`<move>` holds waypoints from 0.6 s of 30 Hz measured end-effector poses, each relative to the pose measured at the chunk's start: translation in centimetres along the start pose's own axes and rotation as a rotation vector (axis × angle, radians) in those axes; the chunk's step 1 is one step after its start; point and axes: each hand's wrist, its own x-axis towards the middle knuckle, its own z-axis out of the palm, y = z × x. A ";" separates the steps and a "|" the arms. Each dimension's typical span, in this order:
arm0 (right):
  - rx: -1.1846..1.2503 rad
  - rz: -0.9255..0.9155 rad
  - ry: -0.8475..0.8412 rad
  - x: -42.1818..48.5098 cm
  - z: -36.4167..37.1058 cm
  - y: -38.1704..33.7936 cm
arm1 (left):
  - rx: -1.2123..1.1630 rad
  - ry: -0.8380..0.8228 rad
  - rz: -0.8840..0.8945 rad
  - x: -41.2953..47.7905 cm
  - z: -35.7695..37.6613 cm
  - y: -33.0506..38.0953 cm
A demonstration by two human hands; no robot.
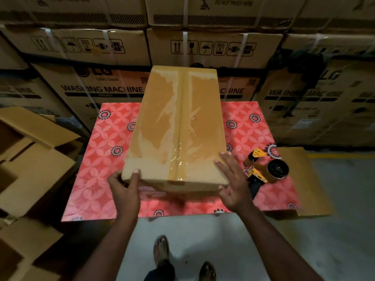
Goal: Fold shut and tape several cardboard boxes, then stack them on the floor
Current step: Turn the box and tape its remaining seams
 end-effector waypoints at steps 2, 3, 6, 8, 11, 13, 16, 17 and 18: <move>0.100 0.098 0.083 -0.8 -1.1 0.4 | 0.020 -0.005 -0.011 -2.4 0.9 -0.2; 0.140 0.135 0.120 -1.1 -1.3 0.3 | 0.024 0.001 -0.010 -3.3 1.2 -0.3; 0.132 0.160 0.160 -1.6 -1.5 -0.1 | 0.018 0.025 -0.008 -4.6 1.6 -0.2; 0.181 0.259 0.150 -2.7 -1.1 0.4 | 0.044 0.025 -0.002 -4.6 1.5 -0.2; 0.249 0.547 0.245 -6.0 -0.5 2.1 | 0.054 0.013 -0.011 -4.8 1.2 0.1; 0.144 0.770 0.361 -7.4 -0.6 3.9 | 0.046 0.005 -0.023 -4.9 1.3 0.3; 0.244 1.335 0.377 -8.2 -0.8 8.6 | 0.018 0.001 -0.045 -4.9 1.3 0.6; 0.435 1.456 0.346 -8.4 -0.5 9.9 | 0.013 -0.001 -0.050 -4.9 1.3 0.6; 0.629 1.504 0.284 -8.3 -0.4 10.7 | 0.005 -0.002 -0.058 -4.9 1.4 0.6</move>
